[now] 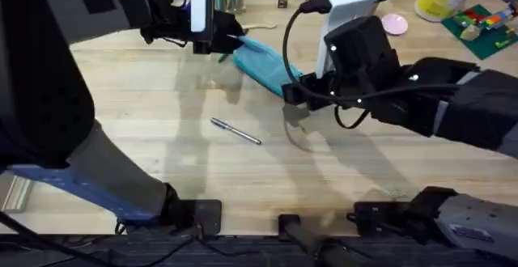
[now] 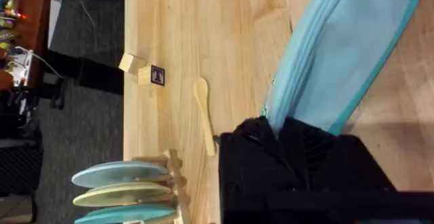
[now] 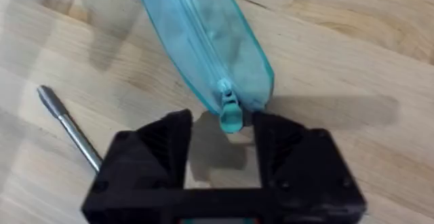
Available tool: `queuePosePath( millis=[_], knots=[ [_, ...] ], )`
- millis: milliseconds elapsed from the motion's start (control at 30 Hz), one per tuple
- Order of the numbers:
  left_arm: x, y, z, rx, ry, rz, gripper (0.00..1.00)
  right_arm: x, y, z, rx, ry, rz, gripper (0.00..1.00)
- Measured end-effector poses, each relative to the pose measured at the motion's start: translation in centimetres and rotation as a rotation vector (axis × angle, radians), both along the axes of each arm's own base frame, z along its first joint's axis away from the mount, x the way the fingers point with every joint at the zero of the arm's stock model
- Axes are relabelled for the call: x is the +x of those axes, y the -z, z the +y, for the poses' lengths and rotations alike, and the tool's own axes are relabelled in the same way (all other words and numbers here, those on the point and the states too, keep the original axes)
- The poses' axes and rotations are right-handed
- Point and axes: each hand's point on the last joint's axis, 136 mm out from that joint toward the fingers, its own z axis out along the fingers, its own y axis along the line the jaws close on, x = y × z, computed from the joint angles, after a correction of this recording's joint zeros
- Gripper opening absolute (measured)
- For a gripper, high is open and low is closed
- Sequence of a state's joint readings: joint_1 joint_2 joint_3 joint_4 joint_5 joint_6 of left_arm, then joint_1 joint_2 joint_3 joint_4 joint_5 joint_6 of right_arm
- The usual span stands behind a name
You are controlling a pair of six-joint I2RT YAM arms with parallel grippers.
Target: Unzip the bag, pick up the pens from the table one at a time and place them inside, then zip the bag closed.
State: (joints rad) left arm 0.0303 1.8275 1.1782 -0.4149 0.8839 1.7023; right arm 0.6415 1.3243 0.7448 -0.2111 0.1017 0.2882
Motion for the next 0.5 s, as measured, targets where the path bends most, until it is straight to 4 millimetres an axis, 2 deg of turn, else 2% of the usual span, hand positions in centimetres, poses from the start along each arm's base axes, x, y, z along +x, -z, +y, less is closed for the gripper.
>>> queuePosePath(
  millis=[167, 267, 500],
  knots=[
    [0.01, 0.01, 0.01, 0.001, 0.0, 0.0, 0.042, 0.26, -0.03, -0.4, -0.014, 0.022, -0.011, 0.271],
    [0.01, 0.01, 0.01, 0.001, 0.0, 0.0, 0.042, 0.45, -0.06, -0.67, -0.02, 0.041, -0.017, 0.058],
    [0.01, 0.01, 0.01, 0.001, 0.0, 0.0, 0.042, 0.57, -0.08, -0.86, -0.026, 0.053, -0.022, 0.033]
  ],
)
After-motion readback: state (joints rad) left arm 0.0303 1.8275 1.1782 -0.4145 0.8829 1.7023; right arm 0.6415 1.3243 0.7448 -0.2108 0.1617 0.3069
